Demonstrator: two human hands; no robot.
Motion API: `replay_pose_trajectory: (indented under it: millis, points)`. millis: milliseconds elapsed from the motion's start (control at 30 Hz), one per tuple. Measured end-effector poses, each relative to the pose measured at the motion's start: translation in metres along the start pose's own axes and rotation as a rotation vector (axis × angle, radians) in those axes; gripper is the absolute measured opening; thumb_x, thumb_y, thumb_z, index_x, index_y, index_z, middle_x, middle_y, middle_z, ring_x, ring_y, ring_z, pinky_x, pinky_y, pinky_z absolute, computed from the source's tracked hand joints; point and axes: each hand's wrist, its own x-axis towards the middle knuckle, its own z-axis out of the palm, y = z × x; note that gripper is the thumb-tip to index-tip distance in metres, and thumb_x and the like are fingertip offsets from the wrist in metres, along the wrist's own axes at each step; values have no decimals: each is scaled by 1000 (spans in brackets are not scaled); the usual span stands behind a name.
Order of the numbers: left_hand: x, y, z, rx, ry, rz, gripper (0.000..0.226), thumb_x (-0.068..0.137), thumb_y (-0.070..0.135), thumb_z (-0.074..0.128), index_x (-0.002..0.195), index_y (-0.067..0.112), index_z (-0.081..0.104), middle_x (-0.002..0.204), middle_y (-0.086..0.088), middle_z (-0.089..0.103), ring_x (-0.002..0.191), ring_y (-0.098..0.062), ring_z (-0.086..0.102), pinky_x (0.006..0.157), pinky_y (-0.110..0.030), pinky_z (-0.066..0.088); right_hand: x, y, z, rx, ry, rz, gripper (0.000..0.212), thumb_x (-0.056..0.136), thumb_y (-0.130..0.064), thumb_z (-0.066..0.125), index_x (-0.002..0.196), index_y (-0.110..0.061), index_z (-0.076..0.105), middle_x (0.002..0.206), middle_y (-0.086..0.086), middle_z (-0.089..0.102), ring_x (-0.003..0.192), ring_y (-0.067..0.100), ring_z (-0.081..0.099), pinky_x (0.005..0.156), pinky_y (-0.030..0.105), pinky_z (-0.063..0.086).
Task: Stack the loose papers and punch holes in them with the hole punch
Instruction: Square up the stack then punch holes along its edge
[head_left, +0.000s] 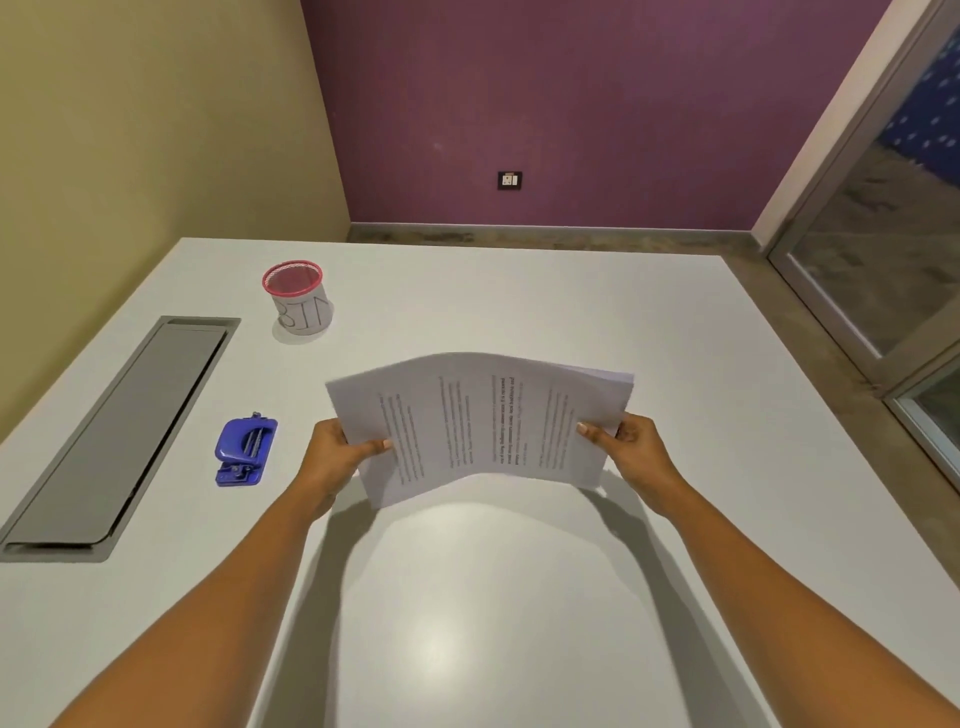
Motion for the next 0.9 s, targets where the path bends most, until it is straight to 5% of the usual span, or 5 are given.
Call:
replay_pose_trajectory:
  millis: [167, 433, 667, 900]
  points:
    - [0, -5, 2, -42, -11, 14, 31, 75, -6, 68, 103, 8, 62, 104, -7, 65, 95, -26, 61, 78, -30, 47, 0, 7, 2, -32, 10, -2, 10, 84, -14, 65, 93, -19, 64, 90, -5, 68, 81, 2, 62, 68, 16, 49]
    - [4, 2, 0, -25, 3, 48, 30, 76, -2, 69, 103, 10, 62, 101, -6, 65, 93, -24, 61, 77, -32, 48, 1, 3, 4, 27, 10, 15, 13, 81, -14, 68, 88, -25, 63, 89, -10, 68, 75, -4, 66, 57, 9, 52]
    - [1, 0, 1, -72, -5, 66, 27, 81, 7, 66, 107, 11, 62, 99, -3, 66, 90, -20, 62, 79, -31, 47, 0, 4, 8, 25, 59, 17, 18, 81, -16, 68, 98, -16, 62, 93, -3, 67, 85, 9, 63, 65, 19, 50]
    - [2, 2, 1, -72, -38, 72, 21, 82, 7, 65, 102, 12, 64, 91, 4, 68, 84, -14, 63, 70, -24, 48, -2, 0, 5, 13, 67, 10, 21, 78, -13, 71, 97, -19, 62, 91, -8, 67, 83, 5, 63, 59, 14, 51]
